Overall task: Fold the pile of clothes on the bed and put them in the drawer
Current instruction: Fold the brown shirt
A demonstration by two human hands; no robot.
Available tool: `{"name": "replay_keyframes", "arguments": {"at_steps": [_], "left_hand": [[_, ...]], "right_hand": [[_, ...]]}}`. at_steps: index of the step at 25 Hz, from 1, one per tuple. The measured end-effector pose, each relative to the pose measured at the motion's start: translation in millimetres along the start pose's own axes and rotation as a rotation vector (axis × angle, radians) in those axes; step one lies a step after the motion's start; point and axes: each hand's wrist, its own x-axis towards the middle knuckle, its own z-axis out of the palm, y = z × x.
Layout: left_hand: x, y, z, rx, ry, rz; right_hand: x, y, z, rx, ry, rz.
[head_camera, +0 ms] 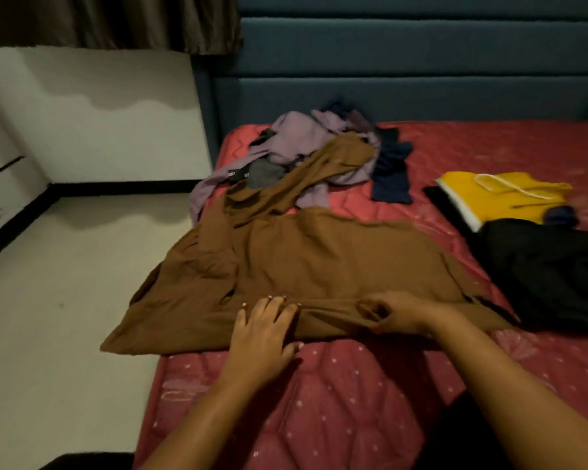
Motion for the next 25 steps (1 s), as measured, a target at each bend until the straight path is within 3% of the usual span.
{"name": "replay_keyframes", "arguments": {"at_steps": [4,6,10,13,19,23,25], "left_hand": [[-9.9,43.9,15.6,-0.025,-0.036,0.004],[-5.6,66.1,18.1,-0.036,-0.052,-0.025],[16.7,101.4,22.1,-0.037,-0.036,-0.066],[33.4,116.6,18.4,-0.068,0.022,-0.123],[83.5,112.6,17.5,-0.204,-0.160,-0.192],[108.1,117.6,16.7,-0.044,-0.408,-0.226],[115.0,124.6,14.9,-0.051,-0.455,-0.206]], "right_hand": [[-28.2,109.9,-11.2,0.308,0.245,0.448],[-28.6,130.3,-4.5,0.391,0.245,0.574],[-8.2,151.0,5.3,0.542,0.192,0.591],[-11.7,150.6,-3.7,0.550,0.298,0.592],[-22.8,166.3,-18.1,0.592,0.393,0.530],[-16.1,162.0,-9.9,0.469,0.010,0.561],[-14.5,153.6,-9.8,0.473,-0.093,0.518]]}}
